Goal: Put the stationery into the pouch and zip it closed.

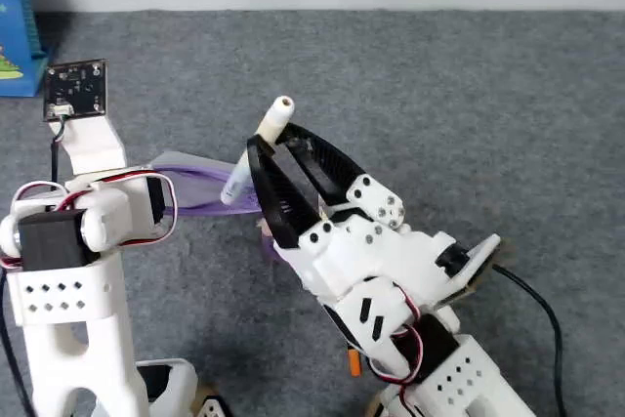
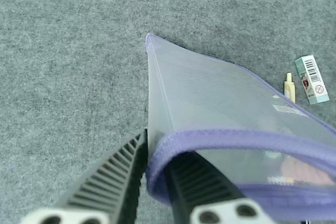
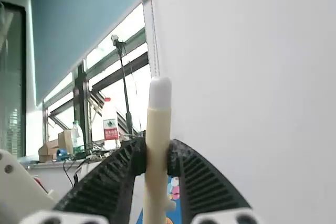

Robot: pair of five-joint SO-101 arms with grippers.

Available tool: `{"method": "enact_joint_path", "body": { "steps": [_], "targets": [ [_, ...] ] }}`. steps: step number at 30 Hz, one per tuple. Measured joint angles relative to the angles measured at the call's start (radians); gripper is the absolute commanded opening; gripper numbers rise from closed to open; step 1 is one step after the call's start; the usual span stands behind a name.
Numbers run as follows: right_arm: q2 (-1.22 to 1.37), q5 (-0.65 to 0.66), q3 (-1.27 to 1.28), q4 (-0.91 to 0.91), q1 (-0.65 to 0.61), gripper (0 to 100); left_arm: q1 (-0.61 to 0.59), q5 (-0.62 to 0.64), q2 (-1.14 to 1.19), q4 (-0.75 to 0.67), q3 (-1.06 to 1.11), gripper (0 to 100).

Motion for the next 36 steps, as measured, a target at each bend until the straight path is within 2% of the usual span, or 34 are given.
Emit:
{"method": "enact_joint_path", "body": {
  "steps": [10, 13, 16, 22, 28, 33, 36],
  "targets": [
    [0.307, 0.000, 0.008, -0.189, -0.005, 1.9, 0.000, 0.000, 0.000, 0.000, 0.000, 1],
    [0.381, 0.000, 0.008, -0.222, -0.006, 10.7, 0.000, 0.000, 0.000, 0.000, 0.000, 1],
    [0.391, 0.054, 0.006, -0.196, -0.014, 20.2, 0.000, 0.000, 0.000, 0.000, 0.000, 1],
    [0.295, 0.081, 0.008, -0.048, -0.078, 18.4, 0.000, 0.000, 0.000, 0.000, 0.000, 1],
    [0.080, 0.078, -0.011, 0.249, -0.095, 15.9, 0.000, 0.000, 0.000, 0.000, 0.000, 1],
    [-0.055, 0.009, -0.117, 0.506, -0.098, 15.3, 0.000, 0.000, 0.000, 0.000, 0.008, 1],
    [-0.103, -0.003, -0.164, 0.628, -0.046, 15.3, 0.000, 0.000, 0.000, 0.000, 0.018, 1]
  ]
}}
